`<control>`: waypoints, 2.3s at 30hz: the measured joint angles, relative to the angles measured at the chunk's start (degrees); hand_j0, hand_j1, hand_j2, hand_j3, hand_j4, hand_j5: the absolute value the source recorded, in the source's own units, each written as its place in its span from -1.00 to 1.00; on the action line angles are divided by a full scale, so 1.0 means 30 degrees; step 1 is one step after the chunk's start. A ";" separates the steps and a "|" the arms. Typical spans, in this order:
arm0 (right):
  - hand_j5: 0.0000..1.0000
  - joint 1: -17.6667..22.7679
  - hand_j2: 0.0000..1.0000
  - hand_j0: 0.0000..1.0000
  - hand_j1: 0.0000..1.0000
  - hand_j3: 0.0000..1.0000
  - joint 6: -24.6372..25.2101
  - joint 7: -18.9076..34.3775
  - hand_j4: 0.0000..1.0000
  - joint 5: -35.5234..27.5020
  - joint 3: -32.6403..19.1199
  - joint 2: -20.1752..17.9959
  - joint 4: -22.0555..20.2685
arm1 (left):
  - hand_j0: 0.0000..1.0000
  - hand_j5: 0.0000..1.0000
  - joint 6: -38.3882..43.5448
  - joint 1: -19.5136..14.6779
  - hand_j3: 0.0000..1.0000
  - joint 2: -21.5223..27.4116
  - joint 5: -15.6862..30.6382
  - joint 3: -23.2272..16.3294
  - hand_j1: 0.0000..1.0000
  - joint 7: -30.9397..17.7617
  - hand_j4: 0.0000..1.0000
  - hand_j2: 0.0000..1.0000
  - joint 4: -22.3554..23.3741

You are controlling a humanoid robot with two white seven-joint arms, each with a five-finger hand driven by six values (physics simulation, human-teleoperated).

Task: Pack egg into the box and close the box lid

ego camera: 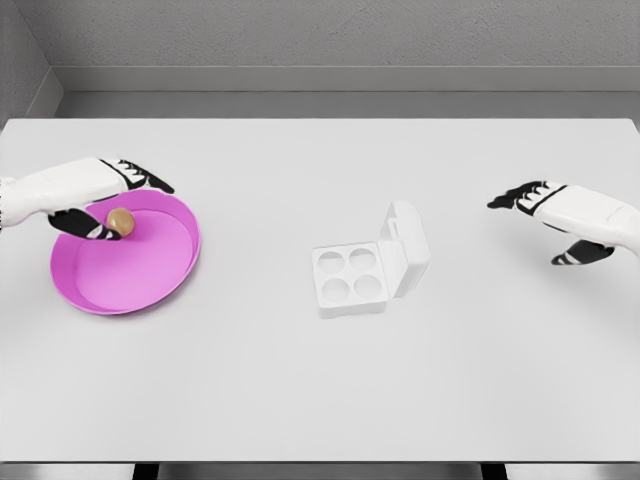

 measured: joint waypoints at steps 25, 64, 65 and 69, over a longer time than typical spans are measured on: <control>1.00 0.0937 1.00 1.00 1.00 1.00 -0.0005 0.0134 1.00 -0.0097 -0.0775 -0.0138 -0.2891 | 0.53 0.53 0.0306 0.0000 0.53 -0.0749 -0.7915 0.0210 0.53 0.0001 0.53 0.53 -0.0575; 1.00 0.2842 1.00 1.00 1.00 1.00 -0.0002 0.0158 1.00 -0.0083 -0.1444 0.0020 -0.5584 | 0.48 0.48 0.0383 -0.0030 0.48 -0.1654 -0.9288 0.0546 0.48 0.0001 0.48 0.48 0.0663; 1.00 0.2871 1.00 1.00 1.00 1.00 -0.0002 0.0161 1.00 -0.0082 -0.1426 0.0020 -0.5584 | 0.48 0.48 0.0383 -0.0117 0.48 -0.1704 -0.9292 0.0581 0.48 0.0001 0.48 0.48 0.0716; 1.00 0.2959 1.00 1.00 1.00 1.00 -0.0002 0.0167 1.00 -0.0065 -0.1382 0.0021 -0.5571 | 0.48 0.48 0.0382 -0.0117 0.48 -0.2010 -0.9573 0.0707 0.48 0.0001 0.48 0.48 0.0938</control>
